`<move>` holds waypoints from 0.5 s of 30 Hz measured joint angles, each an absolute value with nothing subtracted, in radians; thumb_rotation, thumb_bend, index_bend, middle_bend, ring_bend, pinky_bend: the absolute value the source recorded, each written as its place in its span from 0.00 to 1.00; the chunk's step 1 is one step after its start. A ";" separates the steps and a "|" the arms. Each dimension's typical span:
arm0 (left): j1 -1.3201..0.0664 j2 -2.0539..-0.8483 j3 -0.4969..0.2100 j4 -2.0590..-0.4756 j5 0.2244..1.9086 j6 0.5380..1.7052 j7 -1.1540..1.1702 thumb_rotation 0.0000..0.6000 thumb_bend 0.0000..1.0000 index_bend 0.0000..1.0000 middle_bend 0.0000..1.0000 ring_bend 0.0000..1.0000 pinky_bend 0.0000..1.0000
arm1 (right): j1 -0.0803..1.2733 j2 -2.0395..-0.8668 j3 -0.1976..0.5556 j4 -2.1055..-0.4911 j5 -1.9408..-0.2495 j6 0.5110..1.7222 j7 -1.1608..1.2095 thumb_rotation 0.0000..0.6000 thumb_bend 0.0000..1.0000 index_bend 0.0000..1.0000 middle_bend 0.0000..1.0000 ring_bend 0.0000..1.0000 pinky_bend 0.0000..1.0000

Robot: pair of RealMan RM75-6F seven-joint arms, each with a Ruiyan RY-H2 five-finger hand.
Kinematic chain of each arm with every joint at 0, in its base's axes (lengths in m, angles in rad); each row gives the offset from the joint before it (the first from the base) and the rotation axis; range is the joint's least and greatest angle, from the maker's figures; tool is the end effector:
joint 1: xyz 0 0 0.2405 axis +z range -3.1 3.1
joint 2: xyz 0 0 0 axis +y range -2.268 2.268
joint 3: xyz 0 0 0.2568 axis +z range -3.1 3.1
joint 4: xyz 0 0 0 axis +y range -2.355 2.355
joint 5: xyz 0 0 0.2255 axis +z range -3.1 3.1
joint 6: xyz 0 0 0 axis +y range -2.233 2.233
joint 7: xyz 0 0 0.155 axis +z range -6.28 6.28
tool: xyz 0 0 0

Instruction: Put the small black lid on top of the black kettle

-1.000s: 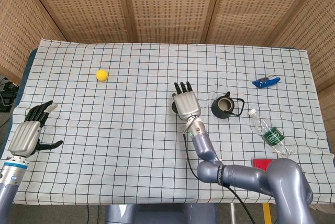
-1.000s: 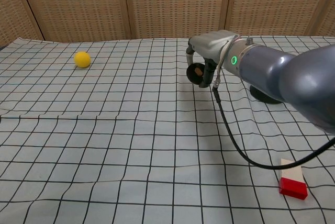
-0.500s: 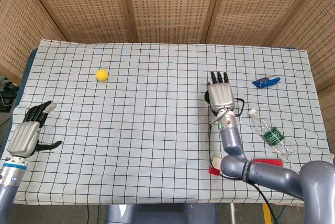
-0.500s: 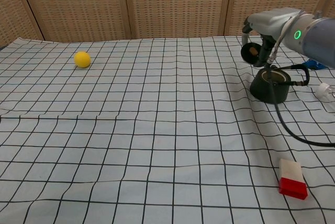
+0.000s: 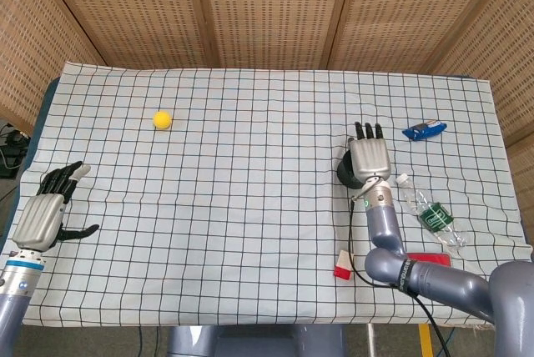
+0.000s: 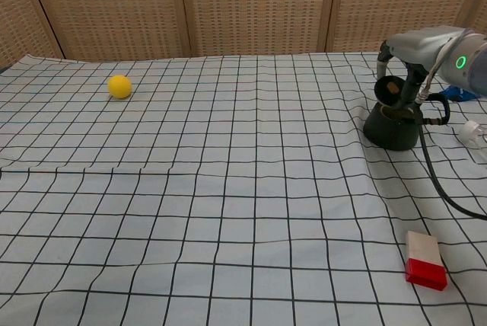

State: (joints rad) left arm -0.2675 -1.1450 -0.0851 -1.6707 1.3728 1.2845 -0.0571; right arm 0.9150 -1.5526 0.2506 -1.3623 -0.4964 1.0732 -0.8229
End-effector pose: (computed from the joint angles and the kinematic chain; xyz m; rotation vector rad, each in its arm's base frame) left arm -0.2856 0.2528 0.1130 -1.4436 -1.0907 -0.9880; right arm -0.1660 -0.4279 0.0047 1.5578 -0.8596 0.5233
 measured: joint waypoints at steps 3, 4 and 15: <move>-0.266 -1.143 -0.086 -1.671 1.374 1.288 -0.061 1.00 0.01 0.01 0.00 0.00 0.00 | 0.916 -1.560 0.248 -1.349 -0.495 1.070 -0.825 1.00 0.49 0.48 0.11 0.00 0.00; -0.265 -1.143 -0.087 -1.671 1.374 1.288 -0.062 1.00 0.01 0.01 0.00 0.00 0.00 | 0.916 -1.561 0.248 -1.346 -0.494 1.070 -0.828 1.00 0.49 0.48 0.11 0.00 0.00; -0.264 -1.140 -0.087 -1.672 1.378 1.288 -0.066 1.00 0.01 0.01 0.00 0.00 0.00 | 0.920 -1.560 0.251 -1.356 -0.448 1.089 -0.874 1.00 0.49 0.47 0.10 0.00 0.00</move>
